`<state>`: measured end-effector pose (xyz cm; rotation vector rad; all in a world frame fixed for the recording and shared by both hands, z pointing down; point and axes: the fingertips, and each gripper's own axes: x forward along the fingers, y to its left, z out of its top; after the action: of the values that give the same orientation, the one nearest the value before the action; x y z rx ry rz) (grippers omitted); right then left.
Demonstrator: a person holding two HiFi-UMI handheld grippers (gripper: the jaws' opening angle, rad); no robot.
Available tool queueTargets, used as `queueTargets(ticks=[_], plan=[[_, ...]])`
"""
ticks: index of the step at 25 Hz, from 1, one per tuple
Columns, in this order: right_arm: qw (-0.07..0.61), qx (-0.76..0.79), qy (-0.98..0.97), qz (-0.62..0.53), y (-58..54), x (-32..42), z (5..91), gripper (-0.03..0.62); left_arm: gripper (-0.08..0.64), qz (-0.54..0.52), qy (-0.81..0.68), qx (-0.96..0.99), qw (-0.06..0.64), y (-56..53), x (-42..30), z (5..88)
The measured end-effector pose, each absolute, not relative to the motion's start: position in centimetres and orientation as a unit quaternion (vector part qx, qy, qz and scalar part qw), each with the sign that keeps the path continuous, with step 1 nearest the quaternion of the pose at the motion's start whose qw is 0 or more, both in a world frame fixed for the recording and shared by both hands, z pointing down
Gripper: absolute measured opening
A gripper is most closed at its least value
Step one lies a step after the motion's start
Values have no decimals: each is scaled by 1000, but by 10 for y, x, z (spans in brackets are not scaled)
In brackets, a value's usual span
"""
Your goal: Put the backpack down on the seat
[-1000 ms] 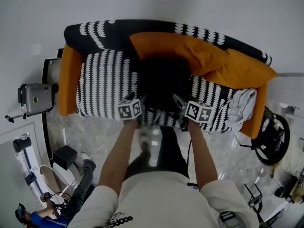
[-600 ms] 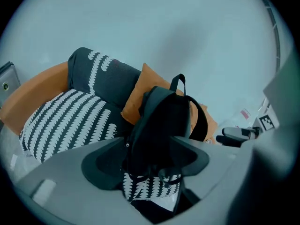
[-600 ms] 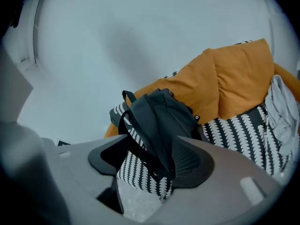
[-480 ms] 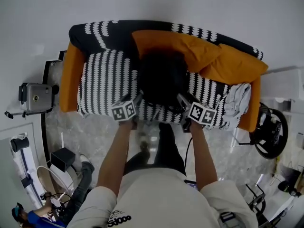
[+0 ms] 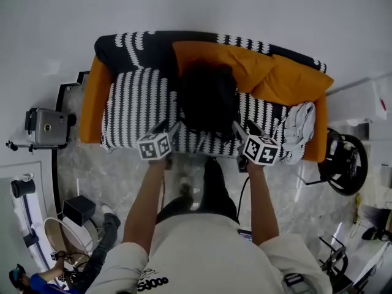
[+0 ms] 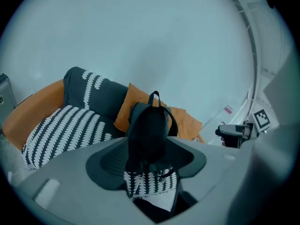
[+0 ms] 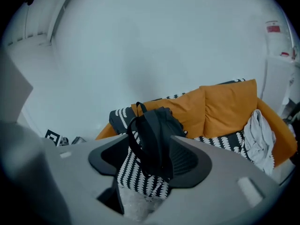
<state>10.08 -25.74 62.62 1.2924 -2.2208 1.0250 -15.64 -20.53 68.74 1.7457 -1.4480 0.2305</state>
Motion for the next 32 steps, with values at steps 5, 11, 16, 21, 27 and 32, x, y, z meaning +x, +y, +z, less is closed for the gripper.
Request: queueTargets(ticks=[5,11,16,21,27,32], plan=[[180,473,-802,317,-229,100,584,252,227,81,-566,726,381,-183,-159,649],[182,510,-802,253,-194,104,538,201,172,78,-552,766,320,-157,-159,592],[183,525,-801,222,-163,110,514,163,138,74,-549,788,270,-133,-156,553],[174,547,-795,197,-137,118,488,114,98,90,-550,798,228,-112,-155,524],[158,549,-804,166,-114,120,448,98,67,100,-544,814,178,-95,-150,485],[144,554,-811,123,-97,121,413,68,49,98,-535,828,137,-84,-144,450]])
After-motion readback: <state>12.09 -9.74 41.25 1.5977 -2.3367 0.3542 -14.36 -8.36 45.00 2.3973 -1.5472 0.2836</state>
